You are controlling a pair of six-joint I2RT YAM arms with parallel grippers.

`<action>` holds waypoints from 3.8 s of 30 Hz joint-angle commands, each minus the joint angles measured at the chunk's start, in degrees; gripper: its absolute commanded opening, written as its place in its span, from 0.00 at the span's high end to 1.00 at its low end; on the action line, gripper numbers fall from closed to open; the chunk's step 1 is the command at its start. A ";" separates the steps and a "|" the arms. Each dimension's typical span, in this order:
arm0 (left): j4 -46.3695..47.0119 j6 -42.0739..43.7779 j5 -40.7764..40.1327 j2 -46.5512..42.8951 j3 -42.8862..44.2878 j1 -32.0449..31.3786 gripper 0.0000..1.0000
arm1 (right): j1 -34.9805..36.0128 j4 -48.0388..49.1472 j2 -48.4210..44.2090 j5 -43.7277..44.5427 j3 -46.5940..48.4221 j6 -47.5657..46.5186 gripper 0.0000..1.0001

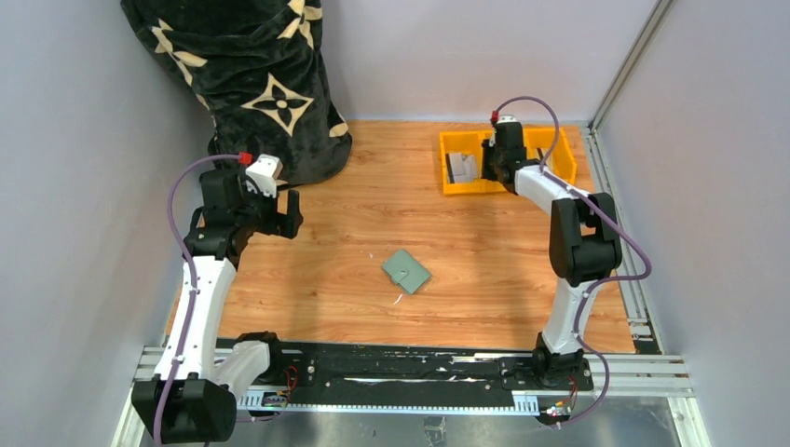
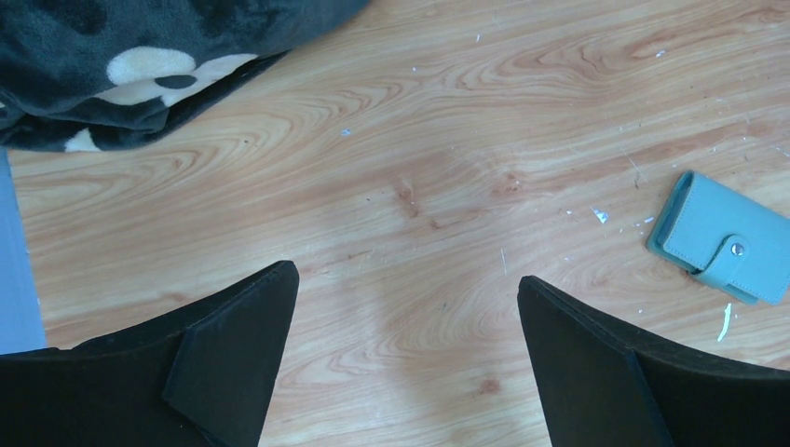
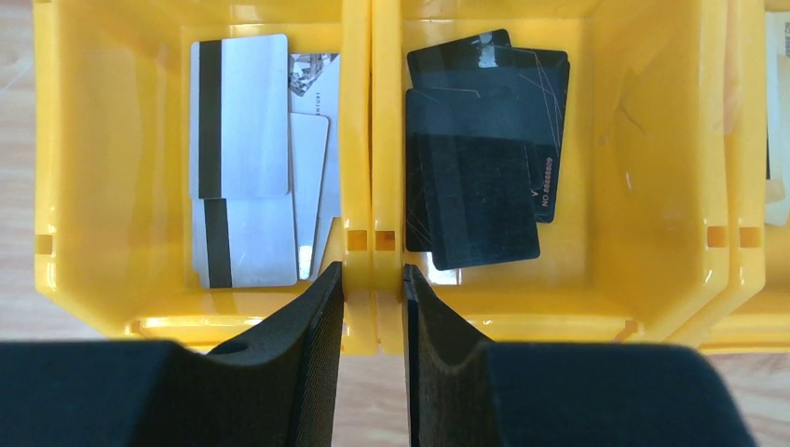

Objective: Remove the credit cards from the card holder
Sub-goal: Move the storage box to the center of the board, then pick up the card holder from the center of the board.

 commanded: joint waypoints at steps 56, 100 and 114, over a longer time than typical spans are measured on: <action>-10.18 2.58 8.22 -8.81 4.64 0.21 0.00 | 43.85 -0.24 -32.82 11.01 -28.08 12.48 0.00; -13.72 1.59 13.47 -12.02 10.22 0.16 0.00 | 44.75 1.35 -13.51 0.09 -31.07 9.85 0.01; -13.81 0.59 14.59 -12.48 11.92 0.16 0.00 | 51.76 -1.97 -15.43 10.08 -31.19 8.12 0.14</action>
